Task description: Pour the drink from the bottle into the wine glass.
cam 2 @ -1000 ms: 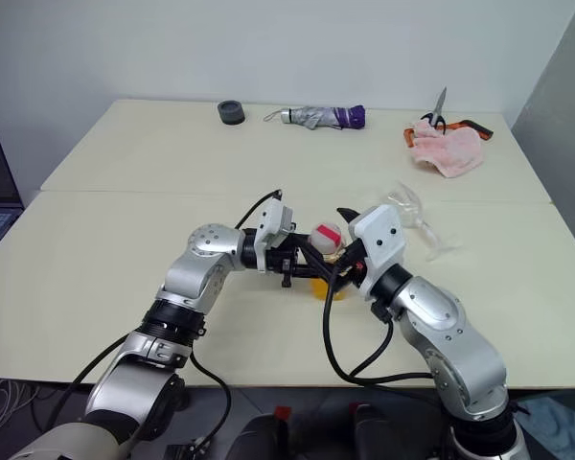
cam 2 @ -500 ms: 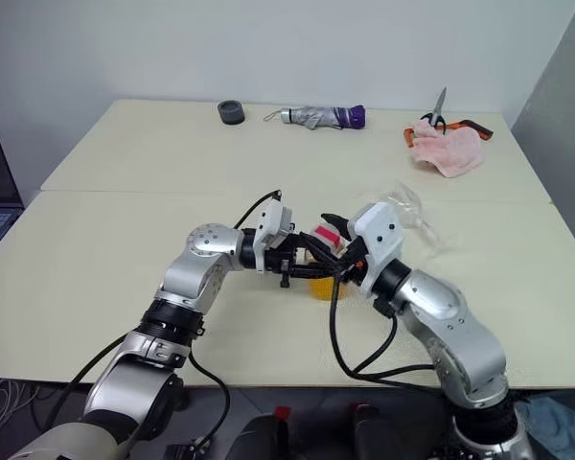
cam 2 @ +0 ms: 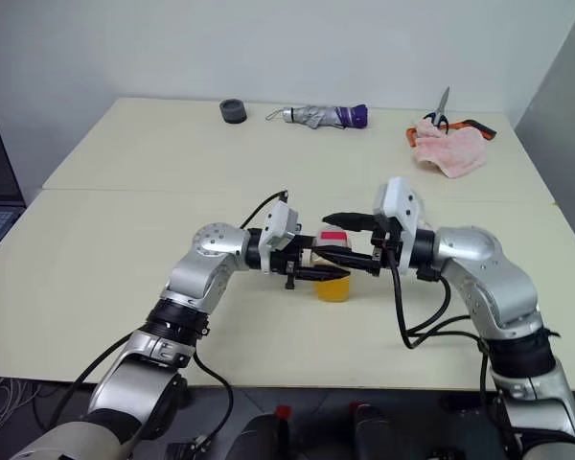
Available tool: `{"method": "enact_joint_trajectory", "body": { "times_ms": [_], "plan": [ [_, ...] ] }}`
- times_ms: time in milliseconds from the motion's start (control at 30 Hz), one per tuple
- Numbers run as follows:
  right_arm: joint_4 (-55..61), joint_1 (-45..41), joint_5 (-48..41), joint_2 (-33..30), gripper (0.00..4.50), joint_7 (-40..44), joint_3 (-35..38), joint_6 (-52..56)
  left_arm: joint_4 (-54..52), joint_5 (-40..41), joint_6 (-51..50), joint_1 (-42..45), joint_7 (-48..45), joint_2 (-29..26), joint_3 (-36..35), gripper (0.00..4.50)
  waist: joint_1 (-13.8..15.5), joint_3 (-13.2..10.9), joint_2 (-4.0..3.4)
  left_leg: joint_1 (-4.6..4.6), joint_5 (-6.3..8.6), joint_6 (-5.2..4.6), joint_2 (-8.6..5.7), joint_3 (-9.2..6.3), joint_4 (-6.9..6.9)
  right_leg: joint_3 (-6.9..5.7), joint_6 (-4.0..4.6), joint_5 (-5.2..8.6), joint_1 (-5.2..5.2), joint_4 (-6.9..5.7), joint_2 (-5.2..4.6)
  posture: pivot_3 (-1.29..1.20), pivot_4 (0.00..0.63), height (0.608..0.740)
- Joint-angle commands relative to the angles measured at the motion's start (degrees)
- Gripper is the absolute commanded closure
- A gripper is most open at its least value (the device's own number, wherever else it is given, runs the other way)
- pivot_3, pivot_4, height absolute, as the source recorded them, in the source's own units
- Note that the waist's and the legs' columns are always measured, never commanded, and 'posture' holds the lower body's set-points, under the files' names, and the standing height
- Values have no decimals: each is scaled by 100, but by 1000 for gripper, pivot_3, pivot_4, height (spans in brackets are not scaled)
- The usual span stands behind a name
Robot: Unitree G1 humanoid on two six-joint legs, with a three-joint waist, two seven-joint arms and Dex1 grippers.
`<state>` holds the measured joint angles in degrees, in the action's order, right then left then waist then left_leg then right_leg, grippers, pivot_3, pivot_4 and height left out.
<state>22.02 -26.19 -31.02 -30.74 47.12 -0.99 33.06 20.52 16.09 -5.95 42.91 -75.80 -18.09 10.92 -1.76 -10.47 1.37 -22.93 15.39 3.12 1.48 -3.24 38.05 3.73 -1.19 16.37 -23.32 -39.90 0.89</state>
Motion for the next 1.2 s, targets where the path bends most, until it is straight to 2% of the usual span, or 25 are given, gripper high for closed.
{"method": "enact_joint_trajectory", "body": {
  "times_ms": [33, 67, 167, 333, 433, 667, 733, 967, 1067, 1200],
  "plan": [
    [1400, 412, -153, 319, 258, -1125, 234, 361, -150, 89, 135, 124, 43, 25, -114, 2682, 0, 0, 0, 0, 0, 0, 1, 0, 0, 0, 0, 0, -1, 0, 1, 0, 150, 740],
    [1659, 594, 67, 425, 0, -1473, 75, 462, -113, 79, 151, 144, 52, 36, -110, 2683, -3, 0, 0, 2, 0, 0, 0, 0, -1, 0, 0, 0, 0, -1, 1, 0, 150, 740],
    [2023, 877, 604, 775, 0, -2277, -362, 569, 28, 20, 225, 226, 77, 90, -94, 2683, -13, 0, 0, 4, 0, 1, -3, 1, 1, 0, -1, 0, 0, -1, 6, 0, 150, 740],
    [2000, 843, 1337, 1394, 0, -3332, -745, 632, 223, -44, 345, 316, 30, 158, -53, 2683, -16, 0, 0, 10, -2, 3, -3, 5, 3, 3, -2, 1, 0, -7, 13, 0, 150, 740],
    [1954, 860, 1621, 1722, 0, -3757, -813, 612, 321, -72, 408, 365, 15, 196, -44, 2683, -11, 0, 0, 7, -2, 3, -4, 4, 3, 2, -1, 1, 0, -4, 13, 0, 150, 740],
    [2038, 914, 1795, 2181, 0, -4117, -1043, 868, 429, -120, 499, 405, 18, 234, -46, 2683, -13, 0, 0, 6, -1, 2, -3, 5, 0, 3, 0, 0, -1, -2, 13, 0, 150, 740],
    [2065, 947, 1777, 2245, 378, -4125, -1069, 901, 435, -126, 515, 395, 32, 229, -55, 2683, -13, 0, 0, 7, -1, 2, -3, 5, 0, 3, 0, 0, -1, -2, 13, 0, 150, 740],
    [2080, 959, 1698, 2210, 2570, -3911, -1076, 807, 418, -137, 508, 371, 63, 226, -71, 2683, -15, 0, 0, 6, -1, 2, -4, 4, 1, 2, 0, 0, -1, -2, 12, 0, 150, 740],
    [1917, 867, 1532, 2115, 2552, -3543, -1064, 633, 396, -134, 492, 357, 55, 209, -78, 2683, -15, 0, 0, 6, -1, 2, -4, 4, 0, 2, -1, 1, -1, -2, 12, 0, 150, 740],
    [1195, 579, 913, 1527, 2552, -1967, -878, 48, 369, -115, 443, 366, 1, 179, -76, 2683, -16, 0, 0, 7, -1, 1, -5, 5, 2, 1, -1, 0, 0, -2, 12, 0, 150, 740]
  ]
}}
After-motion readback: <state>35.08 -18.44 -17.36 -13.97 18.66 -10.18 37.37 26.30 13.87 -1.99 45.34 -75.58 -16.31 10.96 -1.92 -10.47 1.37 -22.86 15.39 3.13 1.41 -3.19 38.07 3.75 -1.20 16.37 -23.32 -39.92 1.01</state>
